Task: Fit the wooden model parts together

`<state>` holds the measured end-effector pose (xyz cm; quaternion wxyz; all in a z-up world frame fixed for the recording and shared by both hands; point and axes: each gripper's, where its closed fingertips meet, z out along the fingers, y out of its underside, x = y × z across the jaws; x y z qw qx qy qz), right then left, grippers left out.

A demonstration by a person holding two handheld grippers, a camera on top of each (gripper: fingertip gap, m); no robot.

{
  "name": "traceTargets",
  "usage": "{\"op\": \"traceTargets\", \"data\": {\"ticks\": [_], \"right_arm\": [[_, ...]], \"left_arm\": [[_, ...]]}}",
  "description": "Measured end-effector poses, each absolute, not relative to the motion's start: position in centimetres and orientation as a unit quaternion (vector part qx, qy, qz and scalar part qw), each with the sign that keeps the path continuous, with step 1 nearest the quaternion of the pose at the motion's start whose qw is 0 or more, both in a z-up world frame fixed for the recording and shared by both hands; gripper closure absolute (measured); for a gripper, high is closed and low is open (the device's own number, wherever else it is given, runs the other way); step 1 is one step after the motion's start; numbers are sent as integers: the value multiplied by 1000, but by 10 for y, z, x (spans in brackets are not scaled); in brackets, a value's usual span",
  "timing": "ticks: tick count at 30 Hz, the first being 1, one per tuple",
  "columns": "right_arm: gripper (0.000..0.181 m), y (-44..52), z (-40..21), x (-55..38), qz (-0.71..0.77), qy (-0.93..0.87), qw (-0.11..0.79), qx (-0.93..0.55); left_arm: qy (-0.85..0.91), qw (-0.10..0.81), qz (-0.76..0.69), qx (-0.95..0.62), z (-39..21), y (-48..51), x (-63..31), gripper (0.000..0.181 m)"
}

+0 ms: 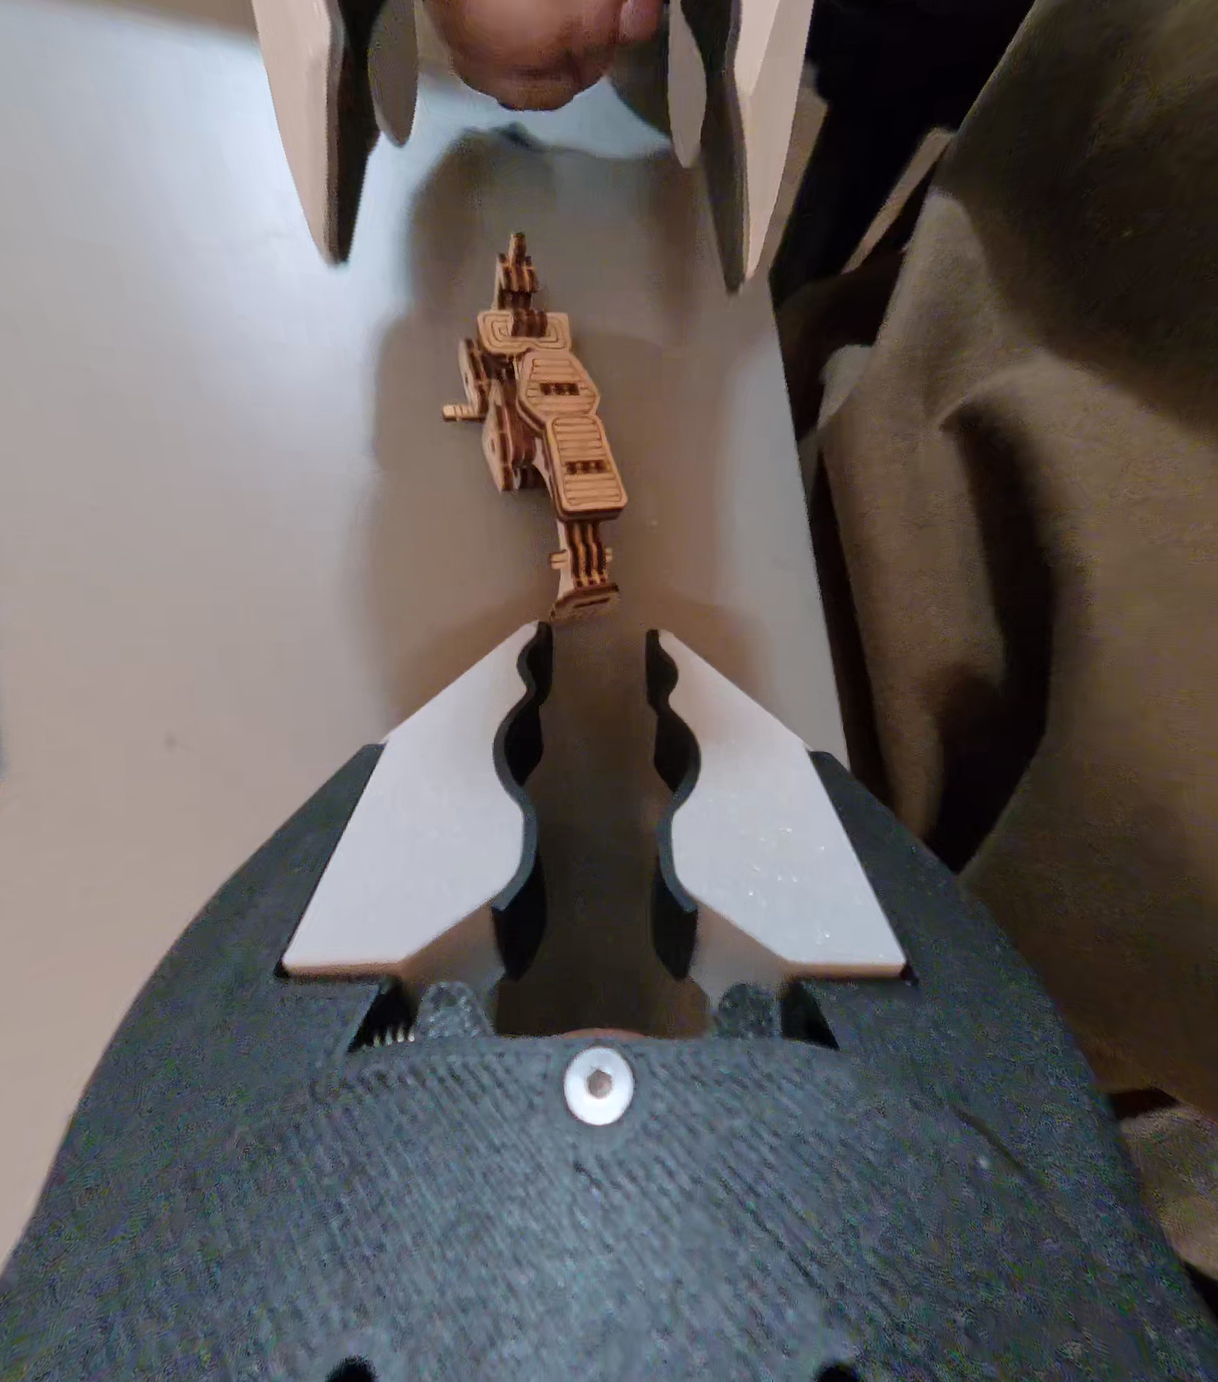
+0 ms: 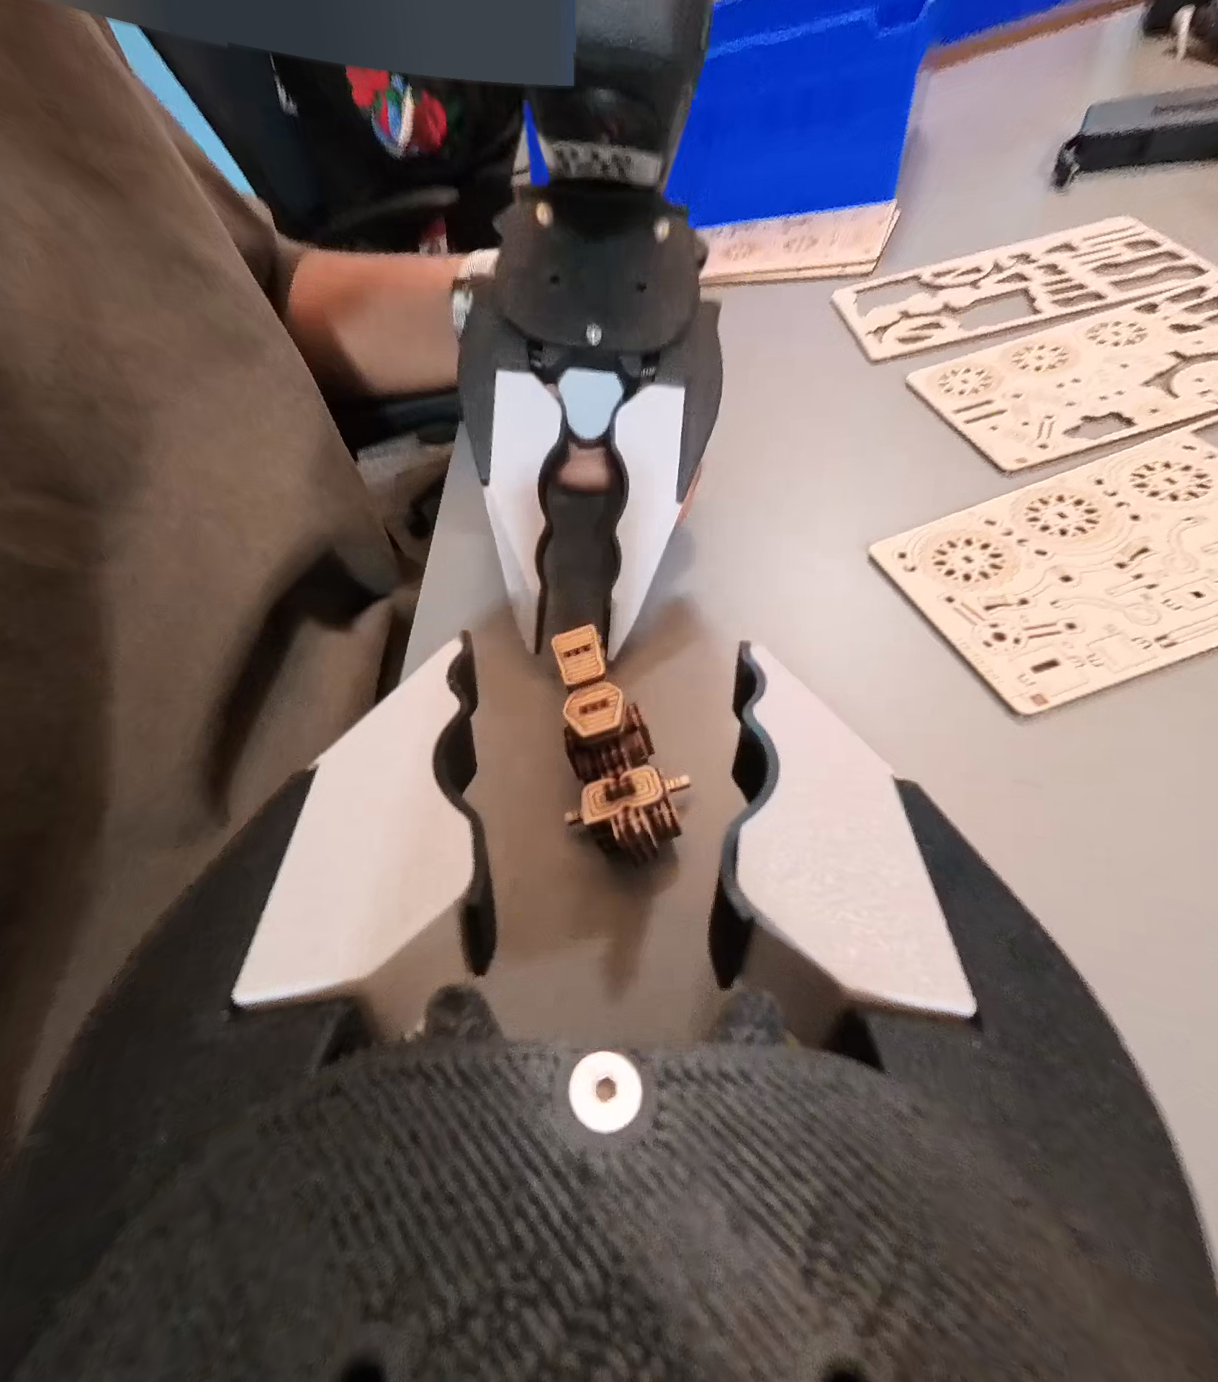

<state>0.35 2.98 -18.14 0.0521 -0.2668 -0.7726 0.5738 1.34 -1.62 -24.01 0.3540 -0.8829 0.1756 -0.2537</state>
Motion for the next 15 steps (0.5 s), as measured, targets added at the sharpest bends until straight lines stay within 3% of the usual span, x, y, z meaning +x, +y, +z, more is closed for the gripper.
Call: {"op": "traceTargets", "data": {"ticks": [7, 15], "right_arm": [[119, 50, -155, -17, 630, -708, 94, -303], [124, 69, -166, -37, 581, -724, 194, -317]], "left_arm": [[83, 410, -378, -826, -209, -16, -3, 151], [43, 536, -336, -774, -176, -5, -40, 160]]}}
